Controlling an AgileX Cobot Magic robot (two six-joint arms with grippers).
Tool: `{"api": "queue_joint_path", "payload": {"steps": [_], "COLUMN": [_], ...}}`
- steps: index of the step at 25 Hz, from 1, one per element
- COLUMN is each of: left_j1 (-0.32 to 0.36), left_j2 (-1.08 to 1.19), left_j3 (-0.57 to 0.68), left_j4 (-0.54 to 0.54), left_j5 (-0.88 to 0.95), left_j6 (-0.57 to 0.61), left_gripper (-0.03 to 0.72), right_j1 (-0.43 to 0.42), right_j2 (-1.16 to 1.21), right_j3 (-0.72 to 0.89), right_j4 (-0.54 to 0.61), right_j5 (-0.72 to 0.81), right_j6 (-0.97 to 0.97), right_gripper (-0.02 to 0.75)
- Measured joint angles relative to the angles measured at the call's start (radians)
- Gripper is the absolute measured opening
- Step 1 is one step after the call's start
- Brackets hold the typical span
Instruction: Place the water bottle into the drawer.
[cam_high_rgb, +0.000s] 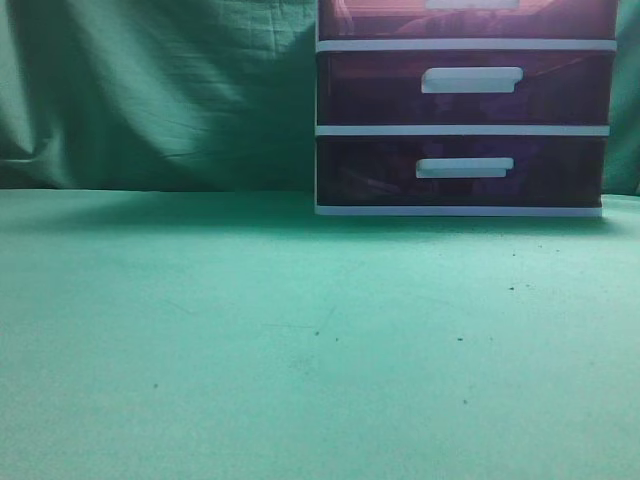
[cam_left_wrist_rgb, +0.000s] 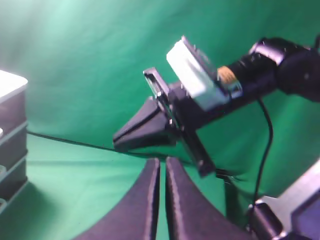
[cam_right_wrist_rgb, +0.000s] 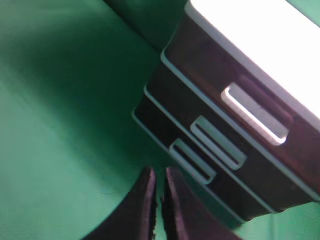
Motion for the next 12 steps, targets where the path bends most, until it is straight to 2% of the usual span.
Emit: {"api": "queue_joint_path", "payload": {"steps": [1,8,12], "left_j1": [0.0,0.0,0.0], "left_j2": [-0.051,-0.396,-0.592], "left_j3": [0.053,0.455,0.67], "left_j4": [0.0,0.0,0.0], "left_j5": [-0.002,0.004,0.114], "left_j6": [0.0,0.0,0.0], "left_gripper": [0.0,0.0,0.0], "right_j1": [0.0,0.0,0.0], "right_j2": [-0.035,-0.21,-0.316], "right_j3": [0.0,0.0,0.094], "right_j4": [0.034,0.215,0.26], "right_j5": [0.036,0.256,0.283], "right_j6": [0.005,0.024,0.024], "right_gripper": [0.0,0.0,0.0]}}
